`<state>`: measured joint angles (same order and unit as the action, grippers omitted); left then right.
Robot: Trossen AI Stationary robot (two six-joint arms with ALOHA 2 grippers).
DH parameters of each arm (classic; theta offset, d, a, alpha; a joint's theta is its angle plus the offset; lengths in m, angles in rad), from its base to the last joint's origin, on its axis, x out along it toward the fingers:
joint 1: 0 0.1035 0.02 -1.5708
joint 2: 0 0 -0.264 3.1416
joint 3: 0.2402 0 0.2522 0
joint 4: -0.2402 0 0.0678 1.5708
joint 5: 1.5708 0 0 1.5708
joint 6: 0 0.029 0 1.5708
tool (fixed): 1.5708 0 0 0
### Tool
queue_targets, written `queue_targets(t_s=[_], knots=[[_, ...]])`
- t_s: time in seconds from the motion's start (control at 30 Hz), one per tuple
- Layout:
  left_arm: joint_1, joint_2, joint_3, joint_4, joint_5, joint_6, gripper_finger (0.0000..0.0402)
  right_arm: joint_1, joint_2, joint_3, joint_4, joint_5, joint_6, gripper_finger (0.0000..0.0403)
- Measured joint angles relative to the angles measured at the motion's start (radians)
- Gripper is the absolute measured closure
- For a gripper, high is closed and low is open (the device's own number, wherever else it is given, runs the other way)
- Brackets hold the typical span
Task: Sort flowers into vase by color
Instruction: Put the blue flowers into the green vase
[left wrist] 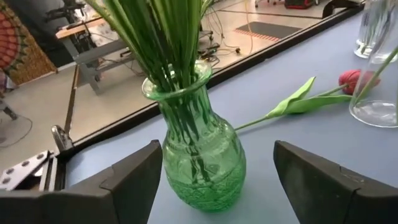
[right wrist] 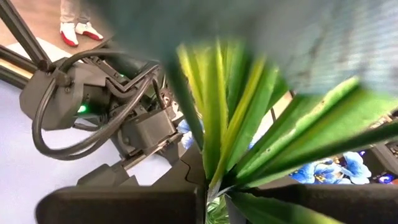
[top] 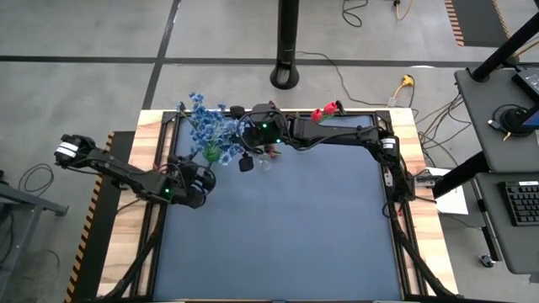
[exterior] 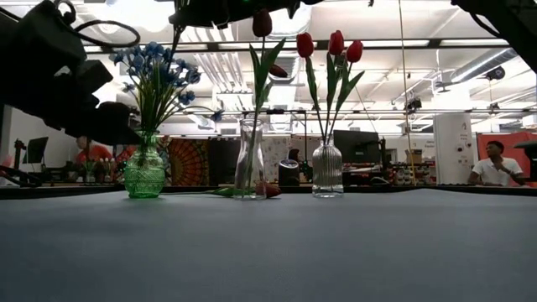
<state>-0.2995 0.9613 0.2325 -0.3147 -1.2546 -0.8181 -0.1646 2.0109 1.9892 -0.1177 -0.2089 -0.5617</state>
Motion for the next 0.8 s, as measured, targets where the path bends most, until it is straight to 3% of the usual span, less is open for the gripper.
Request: queue_targets(t_s=[0.27,0.5,0.8], knots=[[0.054,-0.064,-0.011,0.006,0.001,0.065,0.0123,0.0,0.0,0.0,0.0,0.0,0.0,0.0383],[0.076,-0.085,-0.079,0.129,0.004,0.076,0.0123,0.0,0.0,0.0,-0.001,0.0,0.0,0.0383],[0.075,-0.112,-0.103,0.241,0.017,0.241,0.0123,0.0,0.0,-0.002,0.022,-0.001,-0.006,0.0383]])
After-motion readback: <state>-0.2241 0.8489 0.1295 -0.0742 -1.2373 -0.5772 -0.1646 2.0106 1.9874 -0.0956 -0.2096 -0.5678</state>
